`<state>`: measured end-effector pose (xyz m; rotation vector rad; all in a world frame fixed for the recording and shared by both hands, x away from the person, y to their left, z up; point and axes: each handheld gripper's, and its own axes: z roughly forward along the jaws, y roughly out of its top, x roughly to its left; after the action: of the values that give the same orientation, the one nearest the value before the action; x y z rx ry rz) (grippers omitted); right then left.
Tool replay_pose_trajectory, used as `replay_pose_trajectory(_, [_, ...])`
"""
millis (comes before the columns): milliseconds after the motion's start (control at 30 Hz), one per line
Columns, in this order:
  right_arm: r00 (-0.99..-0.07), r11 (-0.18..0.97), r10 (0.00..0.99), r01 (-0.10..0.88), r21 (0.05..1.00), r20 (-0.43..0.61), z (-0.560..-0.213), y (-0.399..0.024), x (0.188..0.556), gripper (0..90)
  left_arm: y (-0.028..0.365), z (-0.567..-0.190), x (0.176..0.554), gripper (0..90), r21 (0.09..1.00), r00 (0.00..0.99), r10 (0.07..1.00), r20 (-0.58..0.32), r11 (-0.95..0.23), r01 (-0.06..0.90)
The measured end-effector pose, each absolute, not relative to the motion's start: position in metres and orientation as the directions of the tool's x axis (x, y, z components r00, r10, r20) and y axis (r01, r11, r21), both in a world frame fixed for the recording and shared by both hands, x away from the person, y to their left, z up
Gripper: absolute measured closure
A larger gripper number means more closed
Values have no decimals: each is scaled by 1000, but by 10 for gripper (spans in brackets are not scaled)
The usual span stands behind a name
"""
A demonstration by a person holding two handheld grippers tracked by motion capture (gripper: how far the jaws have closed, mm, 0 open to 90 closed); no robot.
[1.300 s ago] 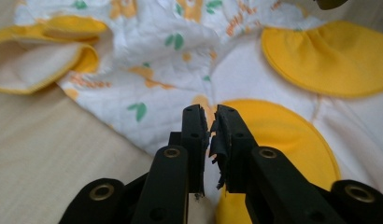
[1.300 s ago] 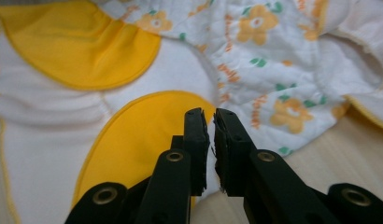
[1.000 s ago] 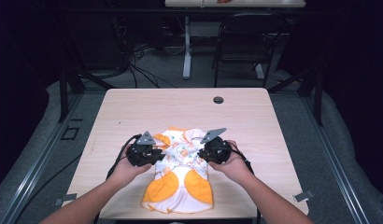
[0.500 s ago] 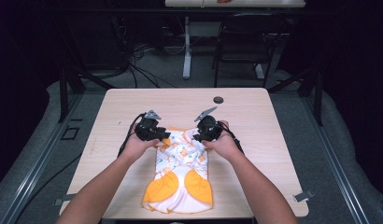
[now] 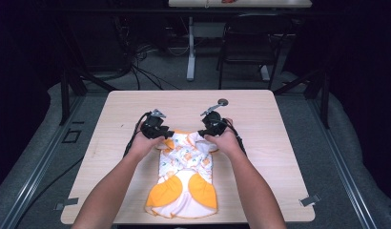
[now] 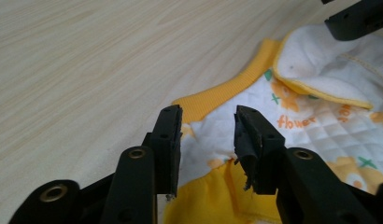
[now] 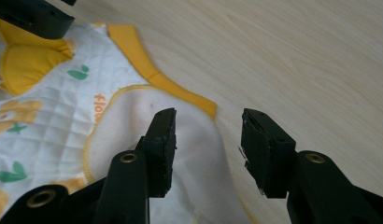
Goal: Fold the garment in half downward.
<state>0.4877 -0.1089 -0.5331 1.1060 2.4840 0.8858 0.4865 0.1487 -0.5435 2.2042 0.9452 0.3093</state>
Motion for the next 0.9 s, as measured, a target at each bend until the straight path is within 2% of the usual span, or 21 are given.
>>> replay_pose_trajectory(100, [-654, 499, 756, 584, 640, 7, -534, -114, 490, 632, 151, -546, 489, 638, 690, 690, 721, -65, -467, 553])
replay_pose_trajectory(400, [-648, 497, 761, 605, 621, 22, -546, -112, 493, 650, 154, -557, 492, 660, 680, 667, 743, -57, -460, 571])
replay_pose_trajectory(633, [-656, 538, 754, 626, 564, 8, -557, -106, 494, 597, 151, -562, 492, 629, 663, 672, 740, -40, -483, 572])
replay_pose_trajectory(767, [-637, 515, 770, 654, 555, 37, -562, -109, 496, 555, 148, -568, 491, 599, 640, 675, 738, -21, -509, 576])
replay_pose_trajectory(900, [-633, 511, 773, 661, 549, 41, -562, -110, 495, 561, 148, -571, 489, 602, 647, 674, 738, -29, -500, 575])
